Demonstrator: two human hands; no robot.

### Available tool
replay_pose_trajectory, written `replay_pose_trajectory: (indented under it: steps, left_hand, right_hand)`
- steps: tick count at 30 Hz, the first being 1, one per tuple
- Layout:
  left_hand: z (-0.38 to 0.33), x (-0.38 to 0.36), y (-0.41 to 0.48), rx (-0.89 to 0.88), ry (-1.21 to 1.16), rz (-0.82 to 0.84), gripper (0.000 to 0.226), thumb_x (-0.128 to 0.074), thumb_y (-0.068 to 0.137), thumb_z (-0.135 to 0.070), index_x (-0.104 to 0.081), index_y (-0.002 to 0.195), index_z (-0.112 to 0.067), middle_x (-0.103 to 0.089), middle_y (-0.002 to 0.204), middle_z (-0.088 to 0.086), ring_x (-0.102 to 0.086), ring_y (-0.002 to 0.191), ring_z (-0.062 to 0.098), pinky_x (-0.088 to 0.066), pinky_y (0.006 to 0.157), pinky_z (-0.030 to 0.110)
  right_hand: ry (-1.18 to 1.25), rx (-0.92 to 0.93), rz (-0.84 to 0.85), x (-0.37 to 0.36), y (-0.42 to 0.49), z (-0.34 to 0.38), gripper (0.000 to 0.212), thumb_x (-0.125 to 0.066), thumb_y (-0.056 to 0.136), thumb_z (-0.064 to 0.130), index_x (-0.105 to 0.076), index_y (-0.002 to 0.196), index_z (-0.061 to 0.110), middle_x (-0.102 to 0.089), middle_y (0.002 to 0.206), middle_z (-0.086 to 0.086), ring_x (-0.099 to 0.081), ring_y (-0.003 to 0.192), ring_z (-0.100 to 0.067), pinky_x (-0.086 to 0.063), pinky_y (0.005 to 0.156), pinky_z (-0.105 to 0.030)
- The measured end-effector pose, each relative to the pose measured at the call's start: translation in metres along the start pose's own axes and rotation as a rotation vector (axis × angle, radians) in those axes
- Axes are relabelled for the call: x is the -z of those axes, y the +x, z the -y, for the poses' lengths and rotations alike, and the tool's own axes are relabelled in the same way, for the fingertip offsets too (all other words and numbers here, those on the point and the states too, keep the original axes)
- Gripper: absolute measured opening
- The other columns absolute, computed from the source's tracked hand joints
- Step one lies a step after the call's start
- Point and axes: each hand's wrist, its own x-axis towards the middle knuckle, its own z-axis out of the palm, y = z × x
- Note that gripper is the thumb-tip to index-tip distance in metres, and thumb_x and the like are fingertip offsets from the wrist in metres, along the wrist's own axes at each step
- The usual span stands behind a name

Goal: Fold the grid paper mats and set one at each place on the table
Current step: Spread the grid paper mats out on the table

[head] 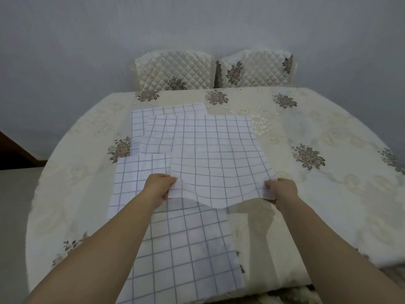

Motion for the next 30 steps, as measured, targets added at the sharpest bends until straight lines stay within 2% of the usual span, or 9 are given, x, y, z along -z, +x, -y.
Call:
replay_pose_trajectory:
  steps: [3, 5, 8, 12, 15, 19, 23, 26, 30]
  left_hand:
    - [0.003, -0.008, -0.017, 0.004, -0.037, 0.020, 0.015, -0.063, 0.089, 0.002, -0.060, 0.103, 0.000, -0.062, 0.102, 0.020, -0.063, 0.084, 0.029, -0.057, 0.070, 0.039]
    - [0.008, -0.015, -0.025, -0.008, -0.036, 0.018, 0.021, -0.062, 0.088, 0.003, -0.059, 0.109, 0.001, -0.063, 0.108, 0.021, -0.063, 0.090, 0.031, -0.055, 0.079, 0.042]
    - [0.019, -0.031, -0.036, -0.012, -0.032, -0.010, 0.032, -0.064, 0.087, 0.001, -0.059, 0.119, 0.005, -0.062, 0.117, 0.024, -0.062, 0.098, 0.033, -0.054, 0.086, 0.043]
    - [0.034, -0.061, -0.054, 0.003, -0.089, -0.042, 0.037, -0.060, 0.089, 0.004, -0.053, 0.126, 0.005, -0.060, 0.113, 0.023, -0.060, 0.091, 0.028, -0.050, 0.084, 0.041]
    - [0.046, -0.089, -0.067, 0.018, -0.121, -0.069, 0.038, -0.060, 0.090, 0.003, -0.053, 0.127, 0.004, -0.061, 0.111, 0.021, -0.060, 0.091, 0.028, -0.050, 0.082, 0.042]
    - [0.060, -0.138, -0.079, 0.009, -0.147, -0.111, 0.037, -0.061, 0.090, 0.000, -0.055, 0.127, 0.001, -0.062, 0.115, 0.018, -0.060, 0.081, 0.023, -0.051, 0.084, 0.039]
    - [0.068, -0.194, -0.093, 0.024, -0.153, -0.123, 0.036, -0.061, 0.091, -0.002, -0.057, 0.126, -0.001, -0.063, 0.109, 0.020, -0.060, 0.085, 0.026, -0.052, 0.078, 0.040]
    - [0.071, -0.234, -0.102, 0.035, -0.152, -0.099, 0.030, -0.060, 0.091, -0.002, -0.060, 0.121, -0.004, -0.066, 0.096, 0.014, -0.062, 0.077, 0.023, -0.055, 0.072, 0.038]
    - [0.070, -0.282, -0.109, 0.038, -0.136, -0.077, 0.020, -0.062, 0.090, -0.002, -0.063, 0.109, -0.007, -0.067, 0.090, 0.012, -0.063, 0.076, 0.023, -0.055, 0.071, 0.036]
  right_hand:
    - [-0.086, 0.007, -0.012, 0.017, 0.001, -0.007, 0.015, -0.061, 0.084, 0.010, -0.057, 0.072, 0.004, -0.056, 0.085, -0.016, -0.057, 0.082, -0.029, -0.051, 0.079, -0.038]
    - [-0.205, -0.002, 0.008, 0.028, 0.003, -0.010, 0.011, -0.058, 0.088, 0.015, -0.060, 0.087, 0.005, -0.054, 0.084, -0.013, -0.052, 0.081, -0.024, -0.045, 0.071, -0.031]
    - [-0.277, -0.019, 0.056, 0.047, 0.010, -0.017, 0.015, -0.058, 0.090, 0.018, -0.059, 0.092, 0.003, -0.055, 0.086, -0.013, -0.051, 0.083, -0.024, -0.038, 0.065, -0.027]
    - [-0.190, 0.026, 0.065, 0.075, 0.024, -0.029, 0.022, -0.062, 0.088, 0.017, -0.064, 0.094, -0.004, -0.062, 0.101, -0.020, -0.061, 0.101, -0.031, -0.039, 0.070, -0.027]
    - [-0.073, 0.026, 0.083, 0.098, 0.039, -0.034, 0.016, -0.064, 0.086, 0.010, -0.057, 0.074, 0.001, -0.058, 0.091, -0.016, -0.056, 0.085, -0.025, -0.041, 0.062, -0.027]
    - [-0.013, 0.032, 0.131, 0.138, 0.072, -0.040, 0.026, -0.065, 0.083, 0.005, -0.052, 0.060, 0.006, -0.057, 0.086, -0.019, -0.055, 0.080, -0.026, -0.046, 0.065, -0.034]
    - [0.026, -0.015, 0.181, 0.186, 0.120, -0.059, 0.014, -0.066, 0.079, 0.003, -0.059, 0.067, 0.003, -0.062, 0.098, -0.032, -0.061, 0.086, -0.034, -0.052, 0.077, -0.047]
    - [0.026, -0.044, 0.186, 0.221, 0.145, -0.072, 0.007, -0.067, 0.078, 0.004, -0.062, 0.074, 0.003, -0.064, 0.103, -0.031, -0.064, 0.095, -0.041, -0.051, 0.087, -0.059]
    - [0.038, -0.067, 0.155, 0.266, 0.153, -0.077, 0.006, -0.065, 0.081, 0.003, -0.061, 0.076, 0.002, -0.062, 0.094, -0.023, -0.062, 0.087, -0.035, -0.052, 0.085, -0.051]
